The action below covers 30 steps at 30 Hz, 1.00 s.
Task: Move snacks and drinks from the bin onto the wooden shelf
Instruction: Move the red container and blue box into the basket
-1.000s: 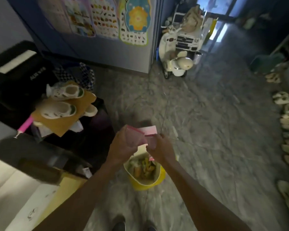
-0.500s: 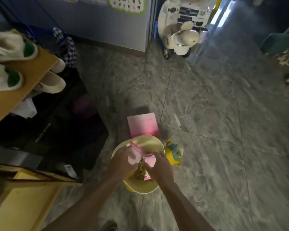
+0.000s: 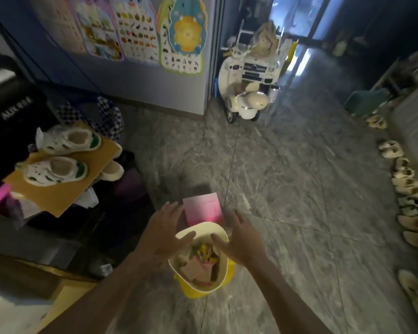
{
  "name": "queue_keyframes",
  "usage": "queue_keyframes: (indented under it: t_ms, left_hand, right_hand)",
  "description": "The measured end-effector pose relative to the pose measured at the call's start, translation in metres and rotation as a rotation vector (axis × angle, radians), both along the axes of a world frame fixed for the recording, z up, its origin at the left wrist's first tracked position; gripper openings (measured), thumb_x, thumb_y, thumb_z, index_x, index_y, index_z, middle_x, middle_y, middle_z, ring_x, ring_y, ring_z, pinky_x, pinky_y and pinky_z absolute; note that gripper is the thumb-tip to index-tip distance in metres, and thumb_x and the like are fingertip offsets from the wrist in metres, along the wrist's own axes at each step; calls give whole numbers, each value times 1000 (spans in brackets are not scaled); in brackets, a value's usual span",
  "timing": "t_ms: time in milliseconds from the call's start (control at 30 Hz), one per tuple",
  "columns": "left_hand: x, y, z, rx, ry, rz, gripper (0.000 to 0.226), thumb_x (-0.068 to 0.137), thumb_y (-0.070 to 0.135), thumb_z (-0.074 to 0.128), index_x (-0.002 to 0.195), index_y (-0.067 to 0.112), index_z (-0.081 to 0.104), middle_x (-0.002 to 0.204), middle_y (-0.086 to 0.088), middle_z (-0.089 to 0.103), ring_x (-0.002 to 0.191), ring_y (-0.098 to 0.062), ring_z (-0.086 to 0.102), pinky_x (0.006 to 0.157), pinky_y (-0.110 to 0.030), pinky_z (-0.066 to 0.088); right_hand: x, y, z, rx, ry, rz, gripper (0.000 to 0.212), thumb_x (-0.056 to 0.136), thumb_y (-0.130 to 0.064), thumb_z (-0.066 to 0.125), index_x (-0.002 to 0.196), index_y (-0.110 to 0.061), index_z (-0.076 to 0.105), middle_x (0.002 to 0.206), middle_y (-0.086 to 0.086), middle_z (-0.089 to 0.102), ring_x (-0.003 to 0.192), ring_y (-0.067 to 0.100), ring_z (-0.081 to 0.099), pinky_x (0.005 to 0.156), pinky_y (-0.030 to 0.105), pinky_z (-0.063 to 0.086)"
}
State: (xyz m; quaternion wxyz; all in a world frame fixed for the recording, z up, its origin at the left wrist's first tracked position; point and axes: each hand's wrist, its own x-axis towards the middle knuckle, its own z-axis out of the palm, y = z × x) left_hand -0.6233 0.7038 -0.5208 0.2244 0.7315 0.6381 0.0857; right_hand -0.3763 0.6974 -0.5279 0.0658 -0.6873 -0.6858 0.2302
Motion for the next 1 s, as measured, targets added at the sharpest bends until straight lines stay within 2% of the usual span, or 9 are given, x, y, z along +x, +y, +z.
queue_keyframes:
  t_ms: [200,267,433,533,633,733,800,933,1000]
  left_hand:
    - [-25,5,152,171,21,-40,104,83,88,43,163,24,28,168,-5,36,158,-24,26,128,-50,27]
    - [-34,3,196,226,5,-20,105,82,91,41,162,25,28,166,-6,38,156,-26,31,125,-53,33]
    - [-64,-20,269,303,-13,135,100,84,84,48,164,28,28,172,1,24,160,-22,19,129,-46,24]
    - [-89,-50,298,354,85,216,95,88,88,41,160,26,38,169,-2,29,157,-26,24,127,-47,26]
    - [-120,-101,319,401,17,382,89,84,74,63,156,27,42,161,1,41,150,-25,39,123,-47,34]
    - [-163,-166,321,435,33,557,97,79,83,51,160,33,33,163,4,39,148,-23,43,120,-49,40]
    - [-192,-218,319,384,59,671,96,80,82,48,161,34,29,166,4,35,148,-24,42,120,-52,41]
    - [-248,-332,306,347,125,929,95,79,88,45,155,31,38,162,3,39,145,-27,46,118,-52,42]
    - [-270,-386,301,309,136,1041,94,80,85,47,155,28,41,161,1,39,144,-27,46,120,-51,40]
  right_hand:
    - [-11,-1,179,123,7,13,109,87,-81,58,169,-20,20,177,2,16,160,27,22,126,45,32]
    - [-16,-1,223,149,29,19,111,85,-84,56,169,-22,17,177,0,14,159,28,25,124,47,35]
    - [-42,0,299,250,42,150,108,86,-80,60,168,-21,21,175,1,20,155,29,34,120,45,36]
    - [-73,-2,324,286,49,263,108,84,-81,59,165,-16,29,171,7,31,152,32,39,119,45,40]
    - [-117,-5,335,319,79,383,116,75,-92,50,162,-17,36,167,7,37,149,32,44,114,48,46]
    - [-174,-14,333,296,115,558,112,80,-87,57,164,-18,32,171,6,32,154,29,35,118,47,40]
    - [-217,-35,335,281,155,666,106,83,-81,62,163,-19,32,168,7,35,151,32,39,116,48,40]
    - [-305,-107,333,300,141,895,97,92,-73,62,165,-19,29,172,6,28,156,31,30,122,44,30]
    - [-347,-147,326,271,163,984,98,91,-75,62,165,-20,29,173,3,28,156,29,31,122,43,32]
